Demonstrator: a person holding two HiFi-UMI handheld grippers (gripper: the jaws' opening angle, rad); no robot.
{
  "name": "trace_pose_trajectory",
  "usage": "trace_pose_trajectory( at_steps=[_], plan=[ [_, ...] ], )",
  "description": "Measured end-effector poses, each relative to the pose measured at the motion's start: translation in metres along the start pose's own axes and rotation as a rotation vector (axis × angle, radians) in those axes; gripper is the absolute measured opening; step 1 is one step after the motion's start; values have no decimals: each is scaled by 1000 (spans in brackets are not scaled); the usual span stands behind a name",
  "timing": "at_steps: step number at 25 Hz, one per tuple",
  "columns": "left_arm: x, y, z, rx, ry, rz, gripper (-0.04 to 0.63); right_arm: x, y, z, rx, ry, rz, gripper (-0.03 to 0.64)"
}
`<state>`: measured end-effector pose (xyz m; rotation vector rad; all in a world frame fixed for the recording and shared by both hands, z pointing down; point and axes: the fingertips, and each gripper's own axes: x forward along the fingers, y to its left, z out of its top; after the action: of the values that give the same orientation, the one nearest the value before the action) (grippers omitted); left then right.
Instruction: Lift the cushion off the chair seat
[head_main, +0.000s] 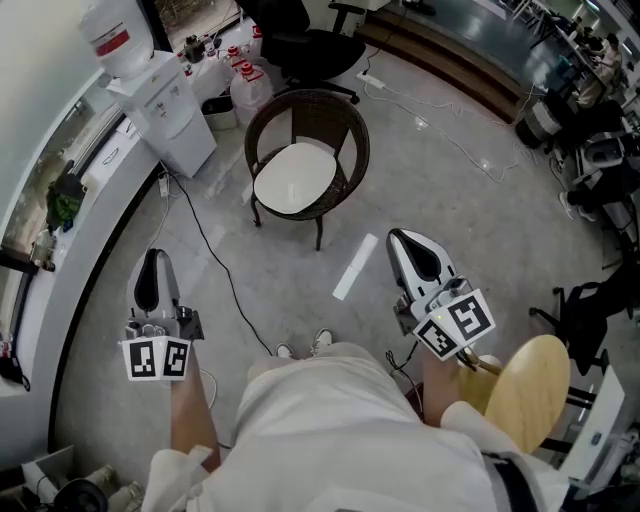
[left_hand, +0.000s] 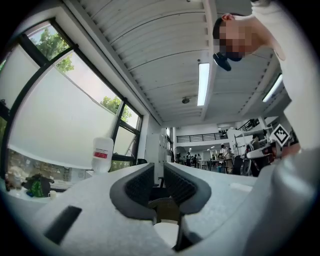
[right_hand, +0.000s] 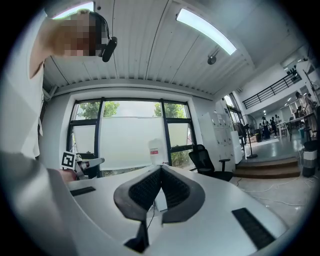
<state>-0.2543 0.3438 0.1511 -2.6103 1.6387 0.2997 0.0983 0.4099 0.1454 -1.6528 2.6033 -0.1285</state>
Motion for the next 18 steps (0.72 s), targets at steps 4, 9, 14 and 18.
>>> trace_pose_trajectory(
  at_steps=[4, 9, 14, 18],
  plan=[
    [10, 0, -9, -58, 11, 32, 328, -4, -17, 0, 10, -4, 0, 2],
    [14, -1, -25, -66, 44, 99, 461, -6, -41, -8, 37, -7, 9, 2],
    [16, 4, -41, -44, 113, 111, 474, 9, -51, -21, 63, 12, 32, 2],
    [28, 15, -55, -41, 157, 135, 472, 28, -55, -28, 74, 48, 51, 2]
  ],
)
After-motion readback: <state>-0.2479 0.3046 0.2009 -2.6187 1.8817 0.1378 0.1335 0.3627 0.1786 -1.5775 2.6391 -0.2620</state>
